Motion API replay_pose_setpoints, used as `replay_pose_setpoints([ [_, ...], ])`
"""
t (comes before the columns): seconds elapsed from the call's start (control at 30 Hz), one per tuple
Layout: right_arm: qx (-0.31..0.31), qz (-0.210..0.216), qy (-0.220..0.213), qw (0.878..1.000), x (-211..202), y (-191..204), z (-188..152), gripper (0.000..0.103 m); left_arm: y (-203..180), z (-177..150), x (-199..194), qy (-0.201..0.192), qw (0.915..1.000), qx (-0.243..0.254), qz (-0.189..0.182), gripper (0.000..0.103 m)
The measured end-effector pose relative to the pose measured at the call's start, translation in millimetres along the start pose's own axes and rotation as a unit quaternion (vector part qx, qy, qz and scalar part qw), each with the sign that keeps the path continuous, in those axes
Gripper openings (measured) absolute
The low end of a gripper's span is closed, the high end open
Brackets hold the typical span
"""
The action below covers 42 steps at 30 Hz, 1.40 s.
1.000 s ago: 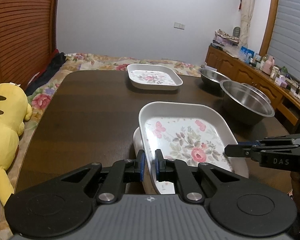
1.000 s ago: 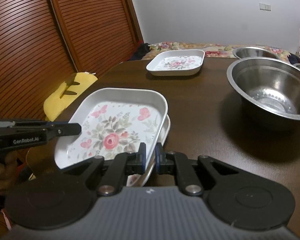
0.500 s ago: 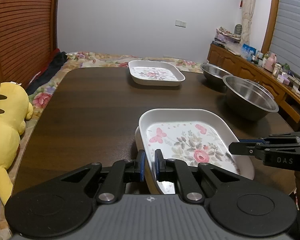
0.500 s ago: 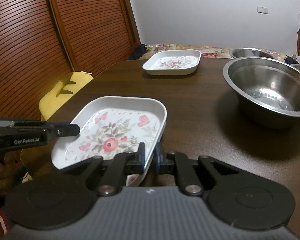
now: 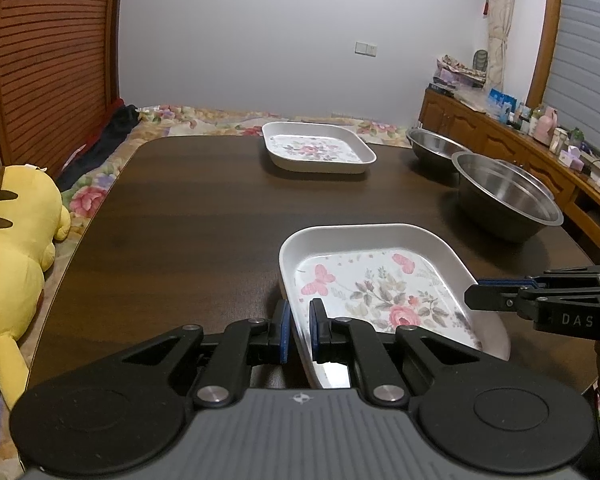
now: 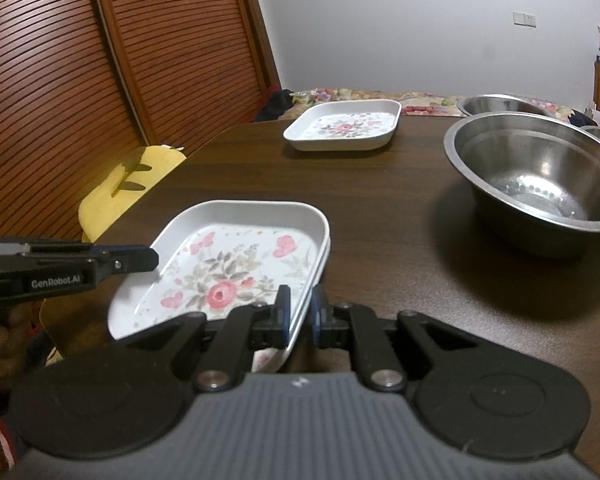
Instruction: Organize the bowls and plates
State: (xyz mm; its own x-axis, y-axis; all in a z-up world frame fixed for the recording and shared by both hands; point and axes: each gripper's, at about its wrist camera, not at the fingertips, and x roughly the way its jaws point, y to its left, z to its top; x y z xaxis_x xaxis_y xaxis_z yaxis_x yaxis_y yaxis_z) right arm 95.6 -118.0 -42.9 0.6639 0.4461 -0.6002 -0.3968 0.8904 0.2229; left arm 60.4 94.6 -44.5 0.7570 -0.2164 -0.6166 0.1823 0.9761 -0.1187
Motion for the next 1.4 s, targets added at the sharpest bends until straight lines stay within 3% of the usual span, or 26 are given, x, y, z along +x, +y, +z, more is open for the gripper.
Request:
replay_pose_setpoints([
  [0.2,0.001,-0.001,-0.003,1.0,-3,1,1,0.012,0,4,-4,-0.007,0.9999,0.004,0.006,0.013],
  [0.33,0.002,0.001,-0.016,1.0,-11,0,8,0.012,-1,9,-10,-0.019,0.9997,0.008,0.013,0.03],
  [0.53,-0.003,0.0,-0.037,0.999,-23,1,20,0.012,-4,19,-19,-0.039,0.9988,0.019,0.024,0.046],
  [1.4,-0.035,-0.001,-0.049,0.998,-22,-7,64,0.012,-11,50,-10,-0.055,0.9968,0.046,0.037,0.051],
])
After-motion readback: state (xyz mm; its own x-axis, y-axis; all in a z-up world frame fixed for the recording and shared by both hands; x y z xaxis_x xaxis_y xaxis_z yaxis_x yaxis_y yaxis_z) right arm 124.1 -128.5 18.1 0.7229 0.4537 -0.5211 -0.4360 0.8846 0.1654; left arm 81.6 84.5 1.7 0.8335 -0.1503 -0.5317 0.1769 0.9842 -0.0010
